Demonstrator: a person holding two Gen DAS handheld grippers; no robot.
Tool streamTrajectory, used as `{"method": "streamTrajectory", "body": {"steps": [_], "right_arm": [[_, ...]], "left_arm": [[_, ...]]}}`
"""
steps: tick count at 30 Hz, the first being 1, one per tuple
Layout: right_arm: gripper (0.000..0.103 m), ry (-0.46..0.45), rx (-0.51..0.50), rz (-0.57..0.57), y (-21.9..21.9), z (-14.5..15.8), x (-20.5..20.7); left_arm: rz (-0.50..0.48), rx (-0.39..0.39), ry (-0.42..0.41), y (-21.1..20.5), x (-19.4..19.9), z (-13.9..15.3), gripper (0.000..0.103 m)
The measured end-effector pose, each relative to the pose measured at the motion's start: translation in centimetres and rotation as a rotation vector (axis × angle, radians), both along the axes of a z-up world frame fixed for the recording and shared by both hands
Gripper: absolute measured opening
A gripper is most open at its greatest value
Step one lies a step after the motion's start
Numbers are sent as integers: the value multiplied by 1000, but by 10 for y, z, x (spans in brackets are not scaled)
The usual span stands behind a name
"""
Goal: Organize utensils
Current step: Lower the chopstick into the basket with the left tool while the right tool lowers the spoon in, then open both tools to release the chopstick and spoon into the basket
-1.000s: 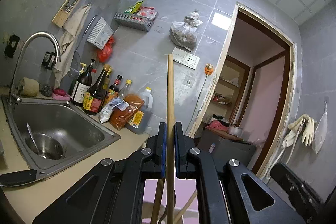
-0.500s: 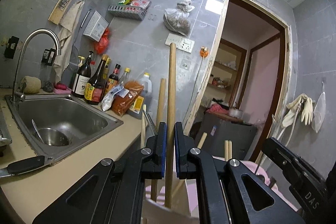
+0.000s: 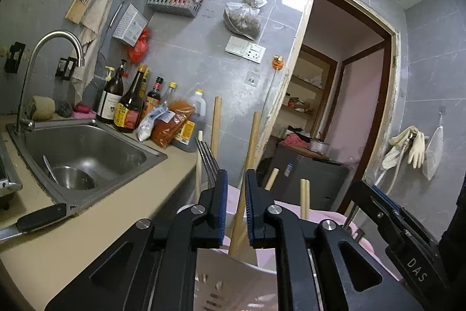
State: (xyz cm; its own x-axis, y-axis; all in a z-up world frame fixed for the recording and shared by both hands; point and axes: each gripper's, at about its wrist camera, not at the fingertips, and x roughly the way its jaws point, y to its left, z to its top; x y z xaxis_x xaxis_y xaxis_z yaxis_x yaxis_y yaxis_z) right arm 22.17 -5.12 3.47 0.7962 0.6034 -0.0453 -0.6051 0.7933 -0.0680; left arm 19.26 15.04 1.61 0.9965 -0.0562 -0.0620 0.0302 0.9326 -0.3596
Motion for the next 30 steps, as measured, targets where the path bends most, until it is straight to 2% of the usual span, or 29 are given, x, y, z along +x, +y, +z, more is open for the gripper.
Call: {"method": "streamTrajectory", "body": {"steps": [4,12,26,30], "right_arm": [[23,-7,11,-14,-5,3,-4],[26,-8,45,-62,-23,11,-11],[48,-3,60,-204,-78,17,-47],[53,13,56,-253,-97,17,-64]], "left_arm": [[-21,2,-5,-3,-9,4,23],[-49,34,8,-16,-22,11,31],[-84,142,47,-51,-51,23,55],[-90,178,77,-60,-58,24,70]]}}
